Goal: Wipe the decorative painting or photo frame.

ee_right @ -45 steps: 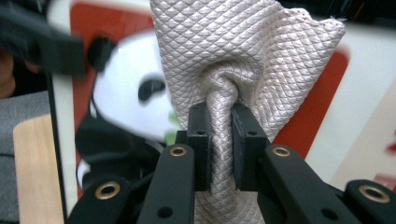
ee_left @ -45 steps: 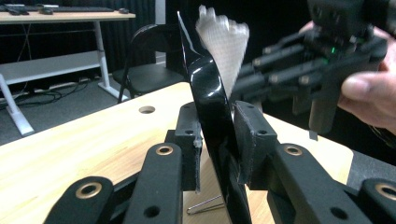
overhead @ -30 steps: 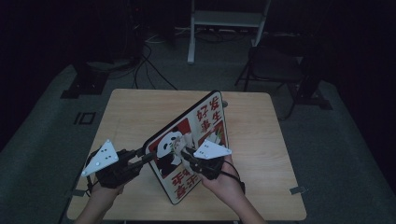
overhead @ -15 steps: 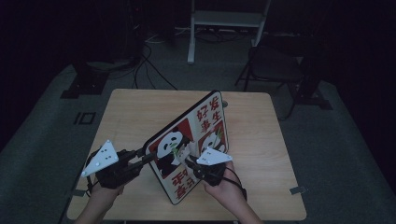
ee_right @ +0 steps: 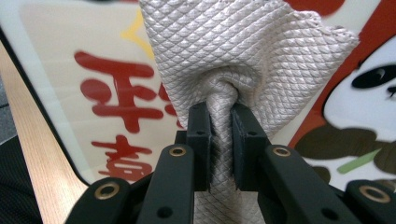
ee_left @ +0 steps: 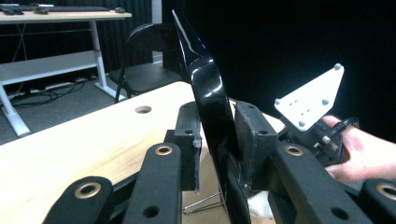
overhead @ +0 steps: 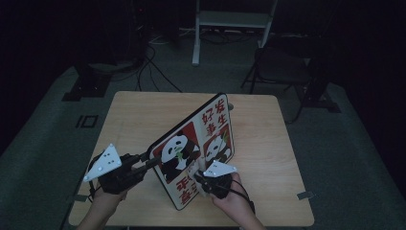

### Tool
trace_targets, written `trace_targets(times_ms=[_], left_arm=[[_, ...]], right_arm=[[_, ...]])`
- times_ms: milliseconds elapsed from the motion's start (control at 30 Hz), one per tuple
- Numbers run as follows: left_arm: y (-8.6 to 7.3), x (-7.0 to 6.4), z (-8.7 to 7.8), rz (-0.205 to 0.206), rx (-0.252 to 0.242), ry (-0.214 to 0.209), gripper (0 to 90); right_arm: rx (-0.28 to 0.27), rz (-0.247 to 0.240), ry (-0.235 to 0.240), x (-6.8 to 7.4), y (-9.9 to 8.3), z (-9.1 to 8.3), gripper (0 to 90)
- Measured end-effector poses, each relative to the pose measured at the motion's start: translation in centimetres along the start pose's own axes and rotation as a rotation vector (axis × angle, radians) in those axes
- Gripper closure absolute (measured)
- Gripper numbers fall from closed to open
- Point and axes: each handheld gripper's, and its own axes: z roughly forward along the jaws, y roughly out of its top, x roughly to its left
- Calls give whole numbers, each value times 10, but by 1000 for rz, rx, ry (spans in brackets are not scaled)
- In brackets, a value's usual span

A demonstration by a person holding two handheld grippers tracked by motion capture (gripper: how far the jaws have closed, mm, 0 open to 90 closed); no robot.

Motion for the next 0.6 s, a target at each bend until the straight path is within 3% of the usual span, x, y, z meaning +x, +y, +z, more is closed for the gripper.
trace_targets(times_ms=[600], left_arm=[[1,1,0,-3,1,0,729]], right_arm=[[79,18,8,-2,-19,12,795]])
